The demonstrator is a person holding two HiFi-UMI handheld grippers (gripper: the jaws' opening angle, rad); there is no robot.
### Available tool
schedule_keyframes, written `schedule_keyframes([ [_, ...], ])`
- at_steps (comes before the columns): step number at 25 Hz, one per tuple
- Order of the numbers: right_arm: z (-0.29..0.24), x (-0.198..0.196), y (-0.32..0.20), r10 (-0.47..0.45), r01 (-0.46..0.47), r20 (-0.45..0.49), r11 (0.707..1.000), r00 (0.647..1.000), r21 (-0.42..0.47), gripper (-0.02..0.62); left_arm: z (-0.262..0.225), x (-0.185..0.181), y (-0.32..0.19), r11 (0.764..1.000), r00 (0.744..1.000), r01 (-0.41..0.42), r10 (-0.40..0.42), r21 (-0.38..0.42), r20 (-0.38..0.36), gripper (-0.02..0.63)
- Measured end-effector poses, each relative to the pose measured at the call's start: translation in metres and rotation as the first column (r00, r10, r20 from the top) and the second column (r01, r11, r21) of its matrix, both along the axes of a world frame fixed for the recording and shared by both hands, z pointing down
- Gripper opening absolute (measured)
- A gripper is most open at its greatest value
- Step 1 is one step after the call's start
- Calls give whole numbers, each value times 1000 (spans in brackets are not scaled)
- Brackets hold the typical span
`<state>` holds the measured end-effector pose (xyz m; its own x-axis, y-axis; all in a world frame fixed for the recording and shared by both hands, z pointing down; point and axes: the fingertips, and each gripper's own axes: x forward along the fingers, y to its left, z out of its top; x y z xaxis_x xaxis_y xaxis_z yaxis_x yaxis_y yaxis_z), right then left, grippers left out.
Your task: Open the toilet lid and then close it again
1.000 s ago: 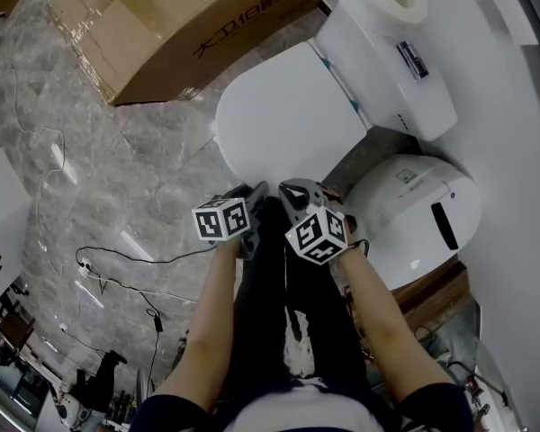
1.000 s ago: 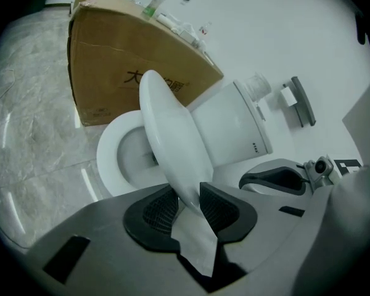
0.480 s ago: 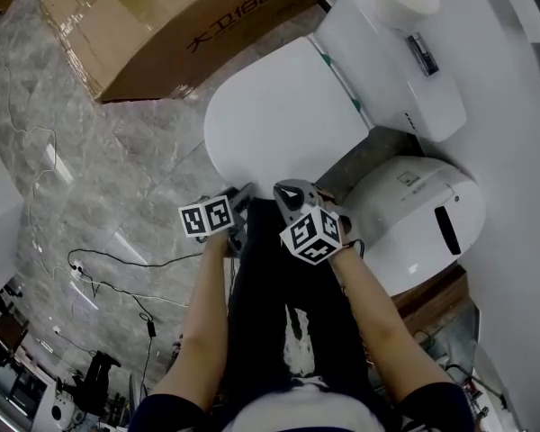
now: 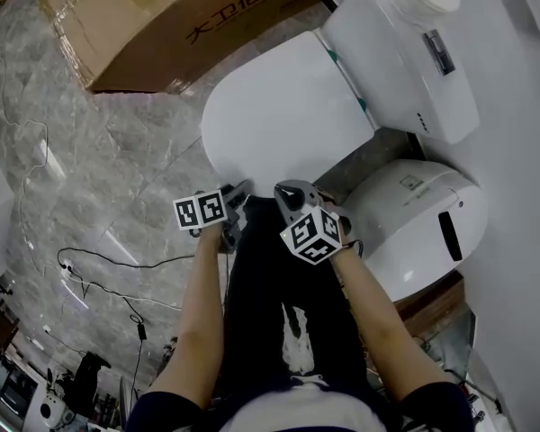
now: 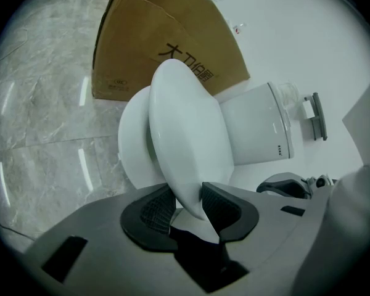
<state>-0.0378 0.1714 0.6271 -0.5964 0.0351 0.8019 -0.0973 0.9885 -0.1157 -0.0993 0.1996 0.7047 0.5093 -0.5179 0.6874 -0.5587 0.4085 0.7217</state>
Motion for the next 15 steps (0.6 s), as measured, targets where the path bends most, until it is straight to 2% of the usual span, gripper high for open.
schedule_keyframes([
  [7,20,-1,-5,5,-5,3,1000,1000,20,14,26,-3,3,1000,1000,13,-13,1,-28,138],
  [15,35,-7,-10,-8,7,17,997,1000,71,14,55,-4,5,999,998,6,-8,-40,-61,150],
])
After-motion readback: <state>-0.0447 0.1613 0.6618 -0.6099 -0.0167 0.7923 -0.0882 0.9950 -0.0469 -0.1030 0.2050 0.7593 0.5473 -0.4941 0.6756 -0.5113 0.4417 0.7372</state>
